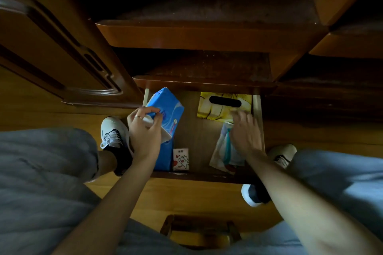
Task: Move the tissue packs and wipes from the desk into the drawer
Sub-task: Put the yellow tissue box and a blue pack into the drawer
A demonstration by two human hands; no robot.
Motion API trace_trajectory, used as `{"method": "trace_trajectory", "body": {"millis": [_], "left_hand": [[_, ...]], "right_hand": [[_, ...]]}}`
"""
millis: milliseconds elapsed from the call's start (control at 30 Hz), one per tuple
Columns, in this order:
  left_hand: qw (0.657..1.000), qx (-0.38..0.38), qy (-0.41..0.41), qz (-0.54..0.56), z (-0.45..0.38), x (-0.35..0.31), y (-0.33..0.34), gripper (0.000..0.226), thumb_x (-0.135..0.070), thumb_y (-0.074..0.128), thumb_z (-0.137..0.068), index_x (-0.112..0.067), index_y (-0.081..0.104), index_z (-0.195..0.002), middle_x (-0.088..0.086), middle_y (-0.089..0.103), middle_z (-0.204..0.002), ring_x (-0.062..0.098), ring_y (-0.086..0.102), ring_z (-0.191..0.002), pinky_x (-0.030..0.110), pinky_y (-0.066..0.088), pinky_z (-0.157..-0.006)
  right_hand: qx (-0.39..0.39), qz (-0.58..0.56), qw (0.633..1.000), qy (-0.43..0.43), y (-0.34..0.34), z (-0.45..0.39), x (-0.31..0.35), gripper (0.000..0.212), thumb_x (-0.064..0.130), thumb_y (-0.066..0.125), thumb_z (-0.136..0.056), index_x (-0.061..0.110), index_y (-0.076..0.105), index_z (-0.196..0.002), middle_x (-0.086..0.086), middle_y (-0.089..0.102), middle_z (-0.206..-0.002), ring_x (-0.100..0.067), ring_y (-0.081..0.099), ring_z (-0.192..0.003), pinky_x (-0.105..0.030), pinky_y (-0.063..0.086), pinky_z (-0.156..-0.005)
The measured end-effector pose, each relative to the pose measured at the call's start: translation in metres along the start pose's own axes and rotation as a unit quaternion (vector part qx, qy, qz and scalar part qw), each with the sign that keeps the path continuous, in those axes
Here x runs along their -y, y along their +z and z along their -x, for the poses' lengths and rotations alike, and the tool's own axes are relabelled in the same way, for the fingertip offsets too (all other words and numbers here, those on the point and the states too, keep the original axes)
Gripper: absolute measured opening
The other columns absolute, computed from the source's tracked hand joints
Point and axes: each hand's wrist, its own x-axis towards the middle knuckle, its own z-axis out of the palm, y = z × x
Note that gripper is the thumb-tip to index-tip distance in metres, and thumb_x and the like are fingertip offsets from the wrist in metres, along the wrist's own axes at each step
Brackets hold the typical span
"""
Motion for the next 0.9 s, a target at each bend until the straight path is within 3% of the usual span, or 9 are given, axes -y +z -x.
{"method": "trace_trajectory", "body": {"millis": [67,267,400,567,633,733,767,833,900], "left_hand": [[1.000,0.007,-0.004,-0.001,0.002,0.000,0.003,0.015,-0.036,0.071,-0.088,-0.046,0.061,-0.093,-0.010,0.048,-0.122,0.004,0.052,-0.110,0.040,0.058,-0.087],[1.000,0.012,-0.006,-0.004,0.002,0.002,0.006,0.013,-0.034,0.071,-0.088,-0.038,0.063,-0.097,-0.010,0.048,-0.122,0.000,0.052,-0.108,0.032,0.057,-0.084],[1.000,0.020,-0.008,-0.011,0.000,0.003,0.007,0.016,-0.038,0.071,-0.086,-0.048,0.060,-0.093,-0.015,0.047,-0.119,-0.003,0.051,-0.107,0.022,0.054,-0.076],[0.999,0.053,-0.009,-0.003,0.006,-0.004,0.017,0.015,-0.038,0.072,-0.086,-0.045,0.061,-0.094,-0.023,0.045,-0.116,0.001,0.054,-0.108,0.008,0.052,-0.063],[0.998,0.063,0.002,-0.008,0.011,-0.008,0.020,0.015,-0.034,0.072,-0.088,-0.040,0.062,-0.096,-0.022,0.045,-0.115,0.006,0.054,-0.113,0.018,0.057,-0.072],[0.997,0.078,-0.026,0.016,0.017,-0.018,0.022,0.013,-0.027,0.068,-0.092,-0.026,0.065,-0.105,-0.005,0.047,-0.121,0.013,0.054,-0.115,0.039,0.058,-0.086],[0.995,0.084,-0.041,0.029,0.019,-0.022,0.022,0.015,-0.026,0.066,-0.093,-0.025,0.065,-0.108,-0.001,0.048,-0.121,0.014,0.056,-0.112,0.041,0.058,-0.087],[0.992,0.110,-0.048,0.039,0.021,-0.028,0.022,0.023,-0.027,0.063,-0.096,-0.023,0.061,-0.118,0.002,0.052,-0.122,0.017,0.059,-0.108,0.043,0.058,-0.088],[0.986,0.154,-0.045,0.037,0.022,-0.029,0.022,0.039,-0.028,0.064,-0.095,-0.021,0.052,-0.131,0.001,0.054,-0.124,0.014,0.059,-0.109,0.037,0.057,-0.089]], "right_hand": [[0.060,-0.013,0.997,-0.048,0.008,0.010,0.016,0.052,0.030,0.058,-0.095,0.015,0.041,-0.141,-0.011,0.045,-0.143,-0.030,0.048,-0.131,-0.044,0.044,-0.104],[0.257,-0.065,0.963,0.055,0.038,0.018,0.038,0.114,0.044,0.074,-0.084,0.024,-0.008,-0.160,-0.014,-0.011,-0.167,-0.039,-0.006,-0.154,-0.061,0.018,-0.118],[0.263,-0.008,0.964,0.018,0.042,0.025,0.020,0.098,0.024,0.063,-0.090,0.026,-0.006,-0.160,-0.019,-0.004,-0.166,-0.040,-0.002,-0.153,-0.066,0.013,-0.117],[0.280,-0.026,0.959,0.027,0.043,0.027,0.011,0.108,0.044,0.073,-0.083,0.030,-0.002,-0.159,-0.018,0.000,-0.163,-0.042,0.002,-0.151,-0.059,0.010,-0.121],[0.217,-0.035,0.975,0.016,0.039,0.026,0.017,0.101,0.055,0.068,-0.085,0.025,0.008,-0.160,-0.018,0.008,-0.165,-0.040,0.005,-0.153,-0.057,0.005,-0.122],[0.090,-0.197,0.975,0.053,0.017,0.012,0.042,0.075,0.063,0.057,-0.090,0.021,0.037,-0.149,-0.009,0.048,-0.145,-0.030,0.043,-0.136,-0.048,0.037,-0.111],[0.119,-0.360,0.919,0.105,0.003,0.004,0.054,0.072,0.067,0.054,-0.090,0.022,0.042,-0.146,-0.004,0.057,-0.134,-0.027,0.054,-0.126,-0.044,0.048,-0.099],[0.237,-0.655,0.693,0.186,-0.020,-0.012,0.079,0.074,0.073,0.052,-0.088,0.024,0.047,-0.144,-0.003,0.066,-0.124,-0.025,0.068,-0.111,-0.041,0.057,-0.087],[0.273,-0.761,0.554,0.198,-0.032,-0.018,0.095,0.070,0.067,0.064,-0.085,0.028,0.049,-0.141,-0.008,0.067,-0.124,-0.025,0.071,-0.106,-0.046,0.058,-0.090]]}}
